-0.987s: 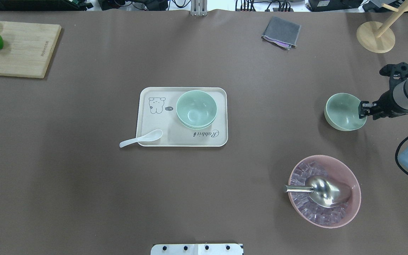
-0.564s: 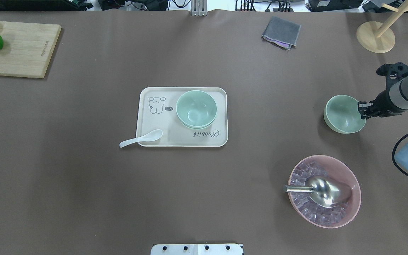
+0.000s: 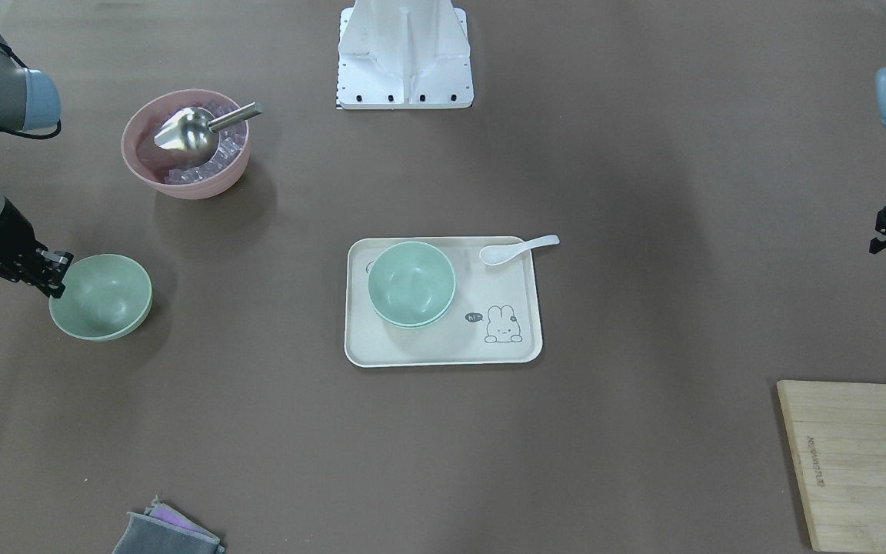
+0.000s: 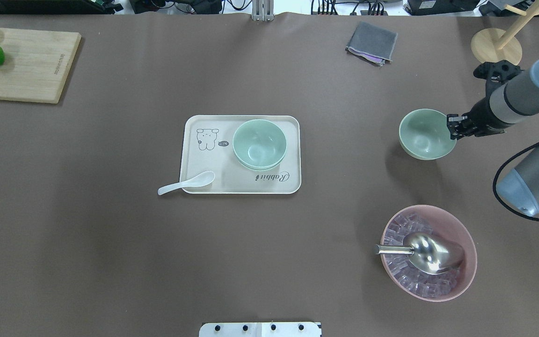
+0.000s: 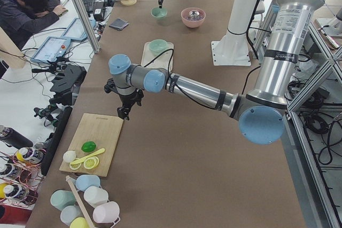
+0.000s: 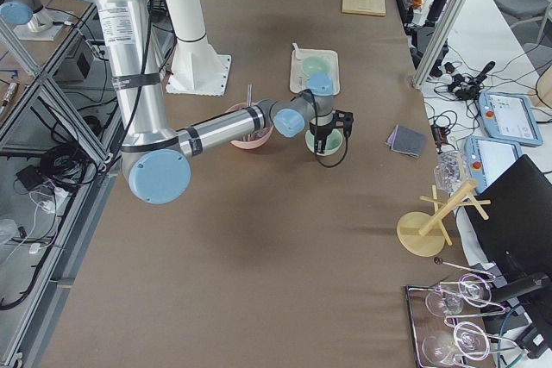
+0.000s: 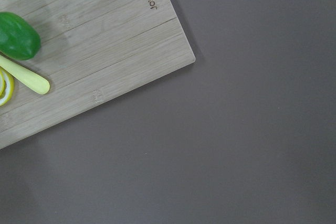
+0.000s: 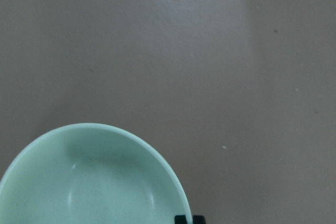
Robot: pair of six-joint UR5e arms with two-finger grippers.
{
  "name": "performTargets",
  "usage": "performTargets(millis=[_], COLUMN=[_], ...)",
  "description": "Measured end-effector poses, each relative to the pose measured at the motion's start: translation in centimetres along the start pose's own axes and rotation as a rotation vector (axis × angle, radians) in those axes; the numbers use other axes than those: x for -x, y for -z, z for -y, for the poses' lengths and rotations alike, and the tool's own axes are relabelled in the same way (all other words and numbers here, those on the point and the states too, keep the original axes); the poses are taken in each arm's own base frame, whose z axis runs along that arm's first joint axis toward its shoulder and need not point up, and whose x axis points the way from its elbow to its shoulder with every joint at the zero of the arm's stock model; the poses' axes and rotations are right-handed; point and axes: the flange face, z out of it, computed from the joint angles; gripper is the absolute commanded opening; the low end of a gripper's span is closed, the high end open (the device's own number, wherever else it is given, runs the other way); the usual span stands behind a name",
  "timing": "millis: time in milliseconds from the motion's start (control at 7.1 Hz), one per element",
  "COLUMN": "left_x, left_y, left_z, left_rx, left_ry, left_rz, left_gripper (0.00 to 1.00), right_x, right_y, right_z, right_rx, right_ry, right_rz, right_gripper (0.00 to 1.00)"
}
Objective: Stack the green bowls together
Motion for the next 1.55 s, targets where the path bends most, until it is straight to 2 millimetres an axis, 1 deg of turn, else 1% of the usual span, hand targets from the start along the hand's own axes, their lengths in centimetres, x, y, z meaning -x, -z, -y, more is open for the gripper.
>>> performTargets(millis=[141, 282, 423, 564, 705, 846, 987, 1128, 1268, 1550], left_x=[0.0, 0.1, 0.1, 0.0, 0.0, -0.1, -0.2, -0.4, -0.6, -0.7], left_y=[0.0, -0.1, -0.1, 0.0, 0.0, 0.1, 0.1, 0.2, 0.3, 0.3], left_z=[0.0, 0.0, 0.0, 0.0, 0.0, -0.2, -0.6, -1.3, -2.0, -2.5], left_rx=[0.001, 0.002, 0.002, 0.001, -0.001, -0.002, -0.002, -0.004, -0.004, -0.003], left_ry=[0.001, 0.002, 0.003, 0.003, 0.001, 0.000, -0.001, -0.002, -0.002, -0.003], left_rz=[0.000, 0.000, 0.000, 0.000, 0.001, 0.001, 0.001, 0.001, 0.001, 0.001], left_gripper=[0.98, 0.98, 0.98, 0.98, 0.98, 0.98, 0.98, 0.98, 0.98, 0.98], right_x=[5.0, 9.9, 14.0, 18.0, 21.5, 24.4, 27.1, 29.6, 31.5, 33.6], right_y=[1.3, 2.4, 3.2, 3.8, 3.9, 3.8, 3.6, 3.6, 3.5, 3.1], right_z=[0.7, 0.6, -0.1, -1.5, -3.2, -5.0, -6.1, -6.7, -7.1, -7.7], right_rx=[0.008, 0.018, 0.028, 0.044, 0.061, 0.072, 0.078, 0.085, 0.089, 0.089], right_ry=[-0.047, -0.104, -0.156, -0.197, -0.220, -0.232, -0.241, -0.248, -0.248, -0.243], right_rz=[0.015, 0.039, 0.069, 0.100, 0.122, 0.135, 0.139, 0.132, 0.124, 0.112], right_gripper=[0.00, 0.00, 0.00, 0.00, 0.00, 0.00, 0.00, 0.00, 0.00, 0.00])
